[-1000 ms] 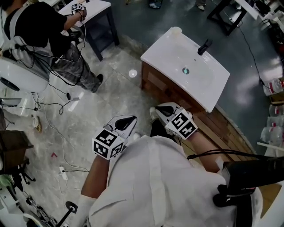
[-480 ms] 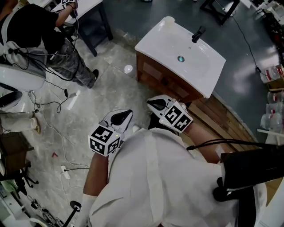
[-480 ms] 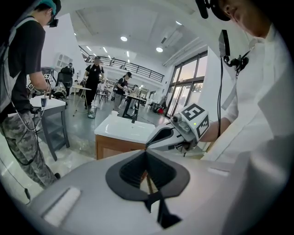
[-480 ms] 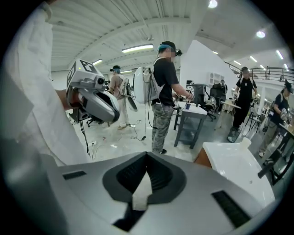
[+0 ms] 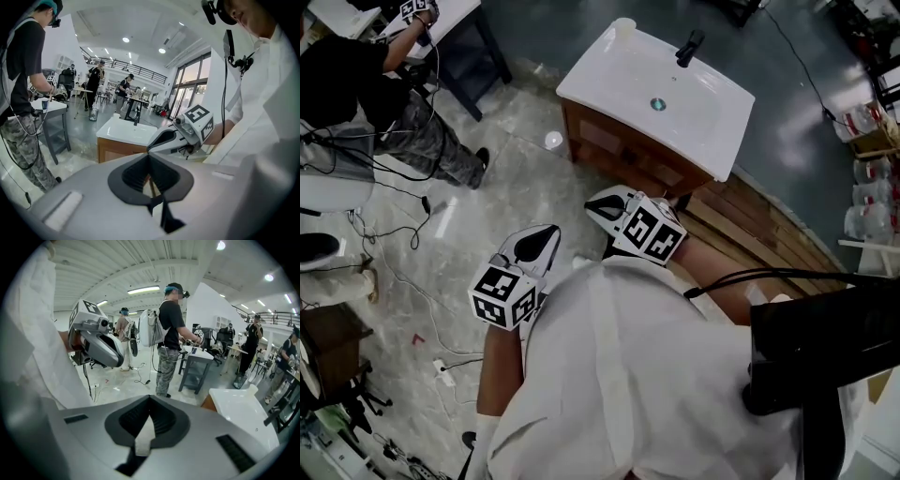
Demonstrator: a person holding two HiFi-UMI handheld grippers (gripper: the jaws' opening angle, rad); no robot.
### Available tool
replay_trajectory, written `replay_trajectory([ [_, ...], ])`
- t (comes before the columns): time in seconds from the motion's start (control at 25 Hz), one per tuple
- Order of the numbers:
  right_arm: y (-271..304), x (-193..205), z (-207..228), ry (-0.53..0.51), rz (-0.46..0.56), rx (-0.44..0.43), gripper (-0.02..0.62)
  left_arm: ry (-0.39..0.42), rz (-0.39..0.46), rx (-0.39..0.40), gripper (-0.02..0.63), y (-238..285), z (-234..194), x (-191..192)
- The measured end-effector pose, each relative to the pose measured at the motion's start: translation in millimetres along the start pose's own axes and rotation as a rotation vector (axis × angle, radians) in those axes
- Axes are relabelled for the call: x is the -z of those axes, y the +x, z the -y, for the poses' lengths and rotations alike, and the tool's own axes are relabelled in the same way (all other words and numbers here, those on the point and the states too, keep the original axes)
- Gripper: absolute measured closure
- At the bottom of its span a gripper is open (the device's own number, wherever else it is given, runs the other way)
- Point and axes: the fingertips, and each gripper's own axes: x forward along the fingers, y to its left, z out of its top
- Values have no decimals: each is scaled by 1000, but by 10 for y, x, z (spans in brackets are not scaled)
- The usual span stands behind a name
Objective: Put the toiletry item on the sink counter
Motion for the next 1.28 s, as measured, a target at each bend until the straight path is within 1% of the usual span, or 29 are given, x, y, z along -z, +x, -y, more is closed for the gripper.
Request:
replay_trajectory([
  [0.48,40,-3,-26,-11,-21,-9,591,-13,-4,-1,600,-17,-40,29],
  [0.64,53,-5,32,-13,-23,-7,591,-29,-1,5,600,12,-75,2],
  [0.8,65,-15,94,-10,-17,-1,591,-27,-4,4,600,41,-109,-30],
  [1.28,99,30,540,8,-8,17,591,-27,-26,-4,600,294,-300,-216],
])
